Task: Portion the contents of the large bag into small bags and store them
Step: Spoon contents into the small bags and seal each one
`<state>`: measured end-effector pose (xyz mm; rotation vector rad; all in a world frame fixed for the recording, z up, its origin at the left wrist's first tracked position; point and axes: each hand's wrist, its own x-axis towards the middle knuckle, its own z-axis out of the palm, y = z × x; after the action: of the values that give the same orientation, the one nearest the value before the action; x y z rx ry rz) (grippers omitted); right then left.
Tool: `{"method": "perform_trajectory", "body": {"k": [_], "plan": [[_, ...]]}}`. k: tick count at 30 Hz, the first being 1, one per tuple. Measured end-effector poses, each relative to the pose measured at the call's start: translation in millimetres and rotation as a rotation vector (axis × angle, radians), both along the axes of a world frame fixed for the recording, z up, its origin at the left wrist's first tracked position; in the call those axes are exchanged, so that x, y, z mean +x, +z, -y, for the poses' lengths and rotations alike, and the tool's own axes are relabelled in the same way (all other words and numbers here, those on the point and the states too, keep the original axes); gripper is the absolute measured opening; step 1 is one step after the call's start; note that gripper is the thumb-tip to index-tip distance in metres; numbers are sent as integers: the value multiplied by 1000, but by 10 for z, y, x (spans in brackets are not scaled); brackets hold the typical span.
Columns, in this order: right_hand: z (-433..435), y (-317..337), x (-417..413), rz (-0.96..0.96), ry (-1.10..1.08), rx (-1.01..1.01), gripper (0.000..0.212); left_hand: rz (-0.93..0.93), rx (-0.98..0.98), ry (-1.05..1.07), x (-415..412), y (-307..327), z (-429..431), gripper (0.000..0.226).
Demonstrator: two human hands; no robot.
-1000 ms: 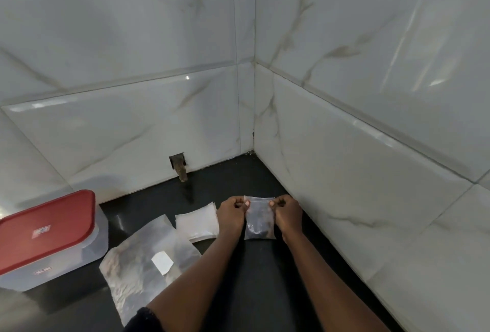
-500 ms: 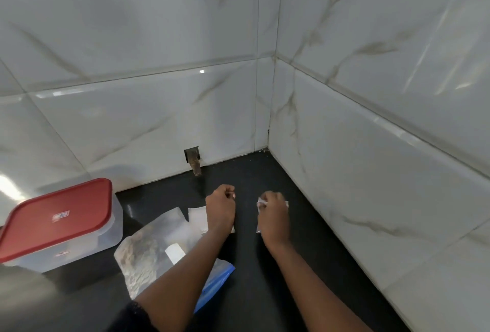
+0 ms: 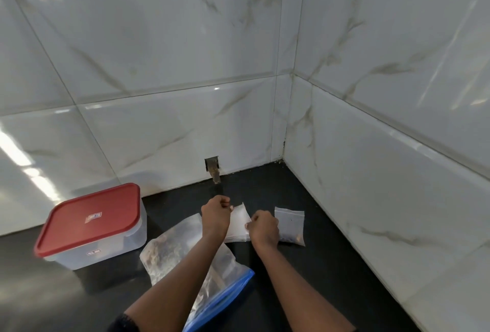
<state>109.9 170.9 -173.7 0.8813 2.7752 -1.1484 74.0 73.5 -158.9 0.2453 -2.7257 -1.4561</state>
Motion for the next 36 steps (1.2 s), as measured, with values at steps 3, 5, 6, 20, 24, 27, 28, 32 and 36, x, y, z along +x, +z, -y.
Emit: {"method": "perform_trajectory", "body": {"k": [3, 5, 6, 20, 24, 27, 28, 32, 36], "plan": [[-47, 79, 12, -40, -22, -86, 13, -8, 18, -31, 54, 57, -20, 13], [-63, 155, 29, -114, -21, -184, 6, 2, 57, -82, 113, 126, -49, 25], [-64, 208, 50, -155, -10, -245, 6, 10, 74, -109, 143, 158, -61, 30], [-49, 780, 472, -406, 155, -719, 14, -61, 296, -216, 519, 593, 106, 24], [-41, 895, 546, -430, 164, -698, 15, -77, 301, -229, 595, 679, 137, 24], [-21, 965, 582, -427, 168, -671, 17, -87, 304, -222, 647, 761, 143, 26], [-16, 984, 594, -425, 166, -663, 17, -91, 300, -221, 663, 784, 147, 27], [16, 1031, 635, -424, 146, -666, 17, -107, 276, -218, 727, 833, 181, 26], [50, 1059, 675, -414, 142, -668, 17, -101, 255, -222, 785, 880, 218, 23]]}}
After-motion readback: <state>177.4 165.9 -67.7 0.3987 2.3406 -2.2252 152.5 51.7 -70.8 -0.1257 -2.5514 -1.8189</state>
